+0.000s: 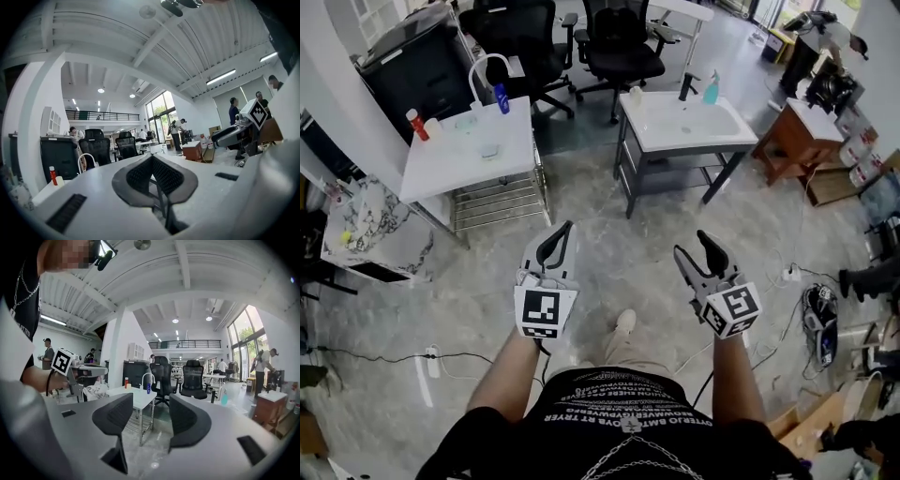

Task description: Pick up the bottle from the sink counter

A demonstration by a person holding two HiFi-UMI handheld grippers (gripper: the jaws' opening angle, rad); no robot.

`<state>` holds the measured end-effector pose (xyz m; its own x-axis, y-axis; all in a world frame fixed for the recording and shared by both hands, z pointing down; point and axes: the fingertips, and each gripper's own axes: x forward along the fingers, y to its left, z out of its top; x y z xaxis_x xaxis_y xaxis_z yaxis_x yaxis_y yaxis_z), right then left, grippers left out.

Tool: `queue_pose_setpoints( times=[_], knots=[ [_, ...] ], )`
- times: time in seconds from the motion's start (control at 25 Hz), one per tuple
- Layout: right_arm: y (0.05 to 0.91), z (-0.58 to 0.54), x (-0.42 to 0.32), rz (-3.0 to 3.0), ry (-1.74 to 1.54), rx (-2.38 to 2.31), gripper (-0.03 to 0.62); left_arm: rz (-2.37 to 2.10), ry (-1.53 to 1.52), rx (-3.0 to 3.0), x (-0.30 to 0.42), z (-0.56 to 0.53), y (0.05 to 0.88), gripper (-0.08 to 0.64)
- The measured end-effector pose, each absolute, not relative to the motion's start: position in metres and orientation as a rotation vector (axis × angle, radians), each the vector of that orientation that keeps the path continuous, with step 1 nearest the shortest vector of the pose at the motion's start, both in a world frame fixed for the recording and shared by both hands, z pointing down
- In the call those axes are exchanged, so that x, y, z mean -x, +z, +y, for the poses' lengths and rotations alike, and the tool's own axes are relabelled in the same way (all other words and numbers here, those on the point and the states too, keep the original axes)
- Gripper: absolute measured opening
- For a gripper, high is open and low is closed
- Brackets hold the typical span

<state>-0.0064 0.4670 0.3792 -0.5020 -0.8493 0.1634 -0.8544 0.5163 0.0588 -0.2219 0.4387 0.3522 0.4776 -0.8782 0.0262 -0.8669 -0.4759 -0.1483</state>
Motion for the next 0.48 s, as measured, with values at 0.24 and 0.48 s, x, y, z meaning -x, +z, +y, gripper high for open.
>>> queue_pose_setpoints(
  times=[0.24, 0.48],
  knots=[
    [0.387, 0.385, -0.019, -2.573, 0.044, -1.487, 0.307, 1.561, -0.180, 2.586, 0.193, 0.365, 0.356, 0.006],
    [0.371, 0.311, -0.056, -2.594, -0.001, -1.479, 0.316, 1.585, -0.174, 2.567, 0.155, 0.300, 0.341, 0.005]
  ],
)
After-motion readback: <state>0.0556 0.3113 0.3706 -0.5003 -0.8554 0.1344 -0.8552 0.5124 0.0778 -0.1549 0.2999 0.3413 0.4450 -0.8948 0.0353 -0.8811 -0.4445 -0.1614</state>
